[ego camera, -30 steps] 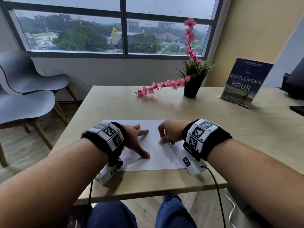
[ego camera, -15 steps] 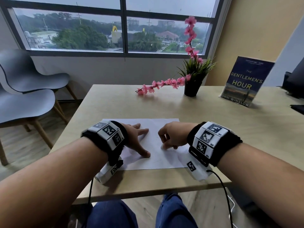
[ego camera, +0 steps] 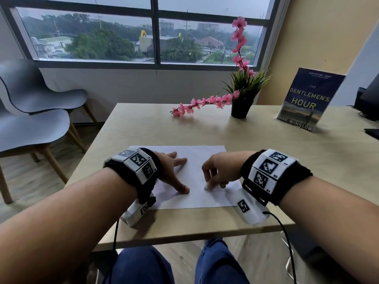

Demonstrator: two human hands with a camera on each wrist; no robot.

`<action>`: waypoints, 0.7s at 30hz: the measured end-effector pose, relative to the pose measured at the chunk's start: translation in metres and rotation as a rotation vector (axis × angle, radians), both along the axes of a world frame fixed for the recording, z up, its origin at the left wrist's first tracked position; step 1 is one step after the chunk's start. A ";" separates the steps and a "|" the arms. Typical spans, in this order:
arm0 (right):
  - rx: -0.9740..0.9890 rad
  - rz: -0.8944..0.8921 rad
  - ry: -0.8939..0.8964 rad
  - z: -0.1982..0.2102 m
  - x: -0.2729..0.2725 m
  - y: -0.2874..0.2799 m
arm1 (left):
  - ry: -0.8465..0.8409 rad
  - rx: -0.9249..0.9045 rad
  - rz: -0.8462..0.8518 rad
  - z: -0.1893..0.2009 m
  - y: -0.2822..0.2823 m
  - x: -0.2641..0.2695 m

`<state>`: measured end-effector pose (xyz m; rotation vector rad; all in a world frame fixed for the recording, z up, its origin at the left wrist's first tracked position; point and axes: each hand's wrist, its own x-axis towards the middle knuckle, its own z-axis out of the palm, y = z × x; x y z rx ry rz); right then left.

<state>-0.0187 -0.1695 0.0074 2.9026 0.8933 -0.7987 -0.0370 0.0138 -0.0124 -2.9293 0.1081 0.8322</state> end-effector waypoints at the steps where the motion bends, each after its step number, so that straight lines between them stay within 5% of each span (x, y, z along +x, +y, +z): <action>1: -0.004 -0.023 -0.031 0.001 0.004 -0.001 | -0.002 0.002 -0.003 0.000 0.000 0.000; 5: -0.065 -0.029 -0.153 0.003 0.006 0.006 | -0.009 0.004 -0.007 0.000 0.000 -0.001; 21: 0.024 0.084 -0.018 -0.008 -0.013 0.024 | -0.014 -0.011 -0.007 0.000 0.000 -0.002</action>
